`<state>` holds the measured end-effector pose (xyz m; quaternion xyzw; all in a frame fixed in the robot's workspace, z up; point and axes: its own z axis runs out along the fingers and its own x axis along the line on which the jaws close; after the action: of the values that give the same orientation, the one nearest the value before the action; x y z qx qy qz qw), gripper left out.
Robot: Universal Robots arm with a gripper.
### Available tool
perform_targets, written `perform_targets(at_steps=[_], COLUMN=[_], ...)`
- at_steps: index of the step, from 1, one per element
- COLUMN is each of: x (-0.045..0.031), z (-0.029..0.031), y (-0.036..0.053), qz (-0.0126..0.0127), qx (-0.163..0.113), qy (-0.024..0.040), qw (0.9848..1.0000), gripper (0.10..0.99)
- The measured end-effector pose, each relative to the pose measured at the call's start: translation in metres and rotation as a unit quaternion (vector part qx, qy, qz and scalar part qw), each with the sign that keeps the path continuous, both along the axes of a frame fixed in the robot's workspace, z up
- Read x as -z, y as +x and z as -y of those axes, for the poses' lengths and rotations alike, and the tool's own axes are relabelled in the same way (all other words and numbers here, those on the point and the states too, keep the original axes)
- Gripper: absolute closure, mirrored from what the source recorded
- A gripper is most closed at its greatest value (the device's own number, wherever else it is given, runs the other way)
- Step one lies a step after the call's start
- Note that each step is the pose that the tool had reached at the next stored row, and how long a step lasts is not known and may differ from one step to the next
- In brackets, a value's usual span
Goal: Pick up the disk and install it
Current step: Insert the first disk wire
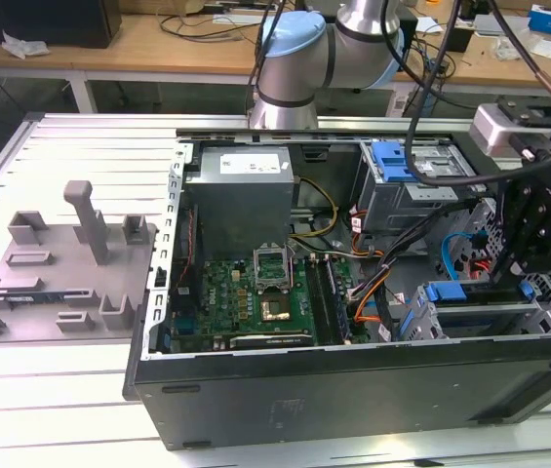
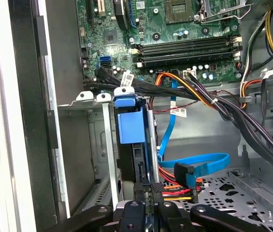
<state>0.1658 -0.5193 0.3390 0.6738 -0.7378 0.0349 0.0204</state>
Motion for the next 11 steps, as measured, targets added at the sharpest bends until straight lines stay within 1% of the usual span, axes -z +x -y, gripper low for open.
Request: perform_targets(at_steps=[4,5,6,8,11], x=[0.0034,0.0009,-0.0062,-0.0171,-0.0264], z=[0.0002,0.0001,0.0002,0.0000,0.0000], y=[0.0000,-0.0006,-0.0006,-0.0007,-0.0007], qz=[0.0000,-0.0003,-0.0001,0.0000,0.0000], qx=[0.000,0.000,0.000,0.000,0.000], qy=[-0.0004,0.0006,-0.0001,-0.0004,-0.0006], qw=[1.0000,1.0000,1.0000,1.0000,1.0000], gripper=[0.918,0.918,0.906,0.788,0.608])
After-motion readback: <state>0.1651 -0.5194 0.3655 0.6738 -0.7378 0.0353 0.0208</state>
